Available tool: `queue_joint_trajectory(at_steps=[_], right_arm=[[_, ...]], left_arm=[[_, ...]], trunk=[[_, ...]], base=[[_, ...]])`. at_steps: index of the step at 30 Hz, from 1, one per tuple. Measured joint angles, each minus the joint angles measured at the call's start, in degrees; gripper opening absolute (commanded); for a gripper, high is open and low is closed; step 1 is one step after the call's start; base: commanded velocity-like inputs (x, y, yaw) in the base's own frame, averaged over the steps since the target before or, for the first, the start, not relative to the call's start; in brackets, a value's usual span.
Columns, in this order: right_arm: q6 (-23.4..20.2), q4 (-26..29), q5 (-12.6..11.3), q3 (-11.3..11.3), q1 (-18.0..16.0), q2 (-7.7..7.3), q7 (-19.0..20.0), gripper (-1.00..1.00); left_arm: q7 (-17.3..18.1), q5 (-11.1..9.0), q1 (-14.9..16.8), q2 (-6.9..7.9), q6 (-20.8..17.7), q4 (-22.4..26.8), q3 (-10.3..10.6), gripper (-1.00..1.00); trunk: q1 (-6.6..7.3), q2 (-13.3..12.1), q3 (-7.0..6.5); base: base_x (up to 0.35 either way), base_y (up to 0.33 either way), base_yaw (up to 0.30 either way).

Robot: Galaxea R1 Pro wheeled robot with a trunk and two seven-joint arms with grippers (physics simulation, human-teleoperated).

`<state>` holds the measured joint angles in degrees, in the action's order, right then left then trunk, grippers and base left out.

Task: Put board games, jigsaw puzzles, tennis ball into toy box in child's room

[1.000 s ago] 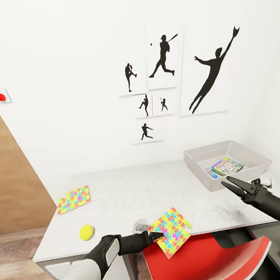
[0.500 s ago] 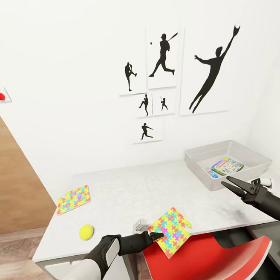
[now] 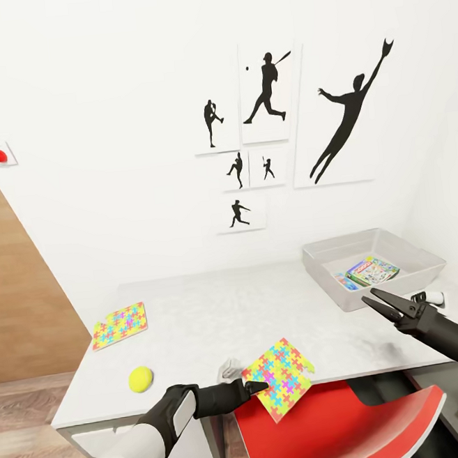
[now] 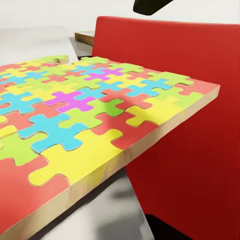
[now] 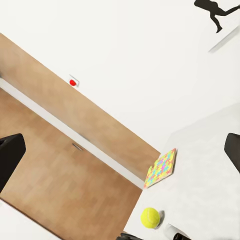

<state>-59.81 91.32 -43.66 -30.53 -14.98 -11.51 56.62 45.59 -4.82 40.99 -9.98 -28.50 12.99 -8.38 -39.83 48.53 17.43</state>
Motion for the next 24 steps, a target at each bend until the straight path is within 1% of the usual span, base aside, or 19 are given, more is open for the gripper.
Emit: queue_joint_trajectory(at_steps=[3,7,10,24], right_arm=[[0.0,0.0,0.01,0.0,0.0,0.0,0.01,1.0],[0.0,0.02,0.02,0.0,0.0,0.0,0.0,1.0],[0.0,0.01,0.0,0.01,0.0,0.0,-0.01,1.0],[0.0,0.0,0.01,0.0,0.0,0.0,-0.05,1.0]], left_arm=[[0.06,0.08,0.0,0.0,0.1,-0.01,0.04,1.0],[0.02,-0.08,0.0,0.0,0.13,0.02,-0.09,1.0],[0.02,-0.22,0.01,0.0,0.13,0.03,-0.19,1.0],[0.24,-0.28,0.02,0.0,0.11,0.05,-0.25,1.0]], trunk=[[0.0,0.0,0.0],[0.0,0.0,0.0],[0.0,0.0,0.0],[0.0,0.0,0.0]], base=[[0.0,-0.017,0.0],[0.0,-0.181,0.0],[0.0,-0.081,0.0],[0.0,-0.009,0.0]])
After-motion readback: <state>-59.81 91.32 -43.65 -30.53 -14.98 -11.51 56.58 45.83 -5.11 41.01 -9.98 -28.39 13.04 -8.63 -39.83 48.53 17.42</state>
